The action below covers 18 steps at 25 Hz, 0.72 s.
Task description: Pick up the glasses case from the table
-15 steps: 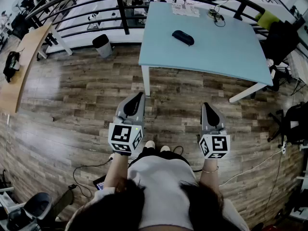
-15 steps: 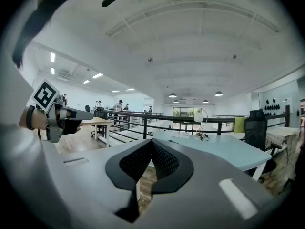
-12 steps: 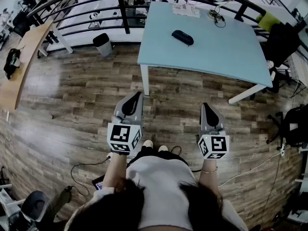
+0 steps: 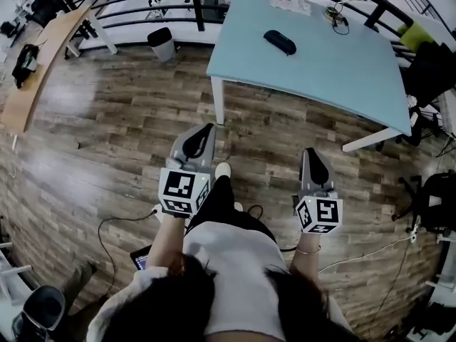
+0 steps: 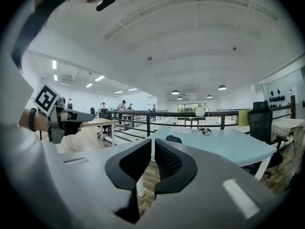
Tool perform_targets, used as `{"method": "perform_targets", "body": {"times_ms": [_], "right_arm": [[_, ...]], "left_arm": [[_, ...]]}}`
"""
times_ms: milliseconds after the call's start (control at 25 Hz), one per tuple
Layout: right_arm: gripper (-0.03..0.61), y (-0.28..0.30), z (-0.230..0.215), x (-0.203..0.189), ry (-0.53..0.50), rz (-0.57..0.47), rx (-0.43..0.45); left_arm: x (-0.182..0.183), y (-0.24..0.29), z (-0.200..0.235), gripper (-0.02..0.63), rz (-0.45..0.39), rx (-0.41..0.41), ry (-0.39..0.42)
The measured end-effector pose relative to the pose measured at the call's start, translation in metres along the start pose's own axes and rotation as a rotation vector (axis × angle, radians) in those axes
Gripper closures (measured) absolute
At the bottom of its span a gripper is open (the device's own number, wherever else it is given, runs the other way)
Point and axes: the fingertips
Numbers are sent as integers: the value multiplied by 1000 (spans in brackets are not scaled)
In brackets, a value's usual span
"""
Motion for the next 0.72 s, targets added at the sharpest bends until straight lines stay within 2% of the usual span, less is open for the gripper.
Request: {"method": "perform_targets", "body": {"times_ms": [360, 720], "right_arm": [[574, 49, -25, -8, -10, 12, 8], [572, 163, -54, 6, -31, -14, 1]], "left_arm": [[-11, 58, 12, 557, -2, -8, -13], [6, 168, 57, 557, -38, -56, -7]]}}
Point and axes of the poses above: the fingertips, and each gripper's own axes: y forward along the fingers, z to its left, x out of its top, and after that the axes turned 10 degrees about -z, right-handed
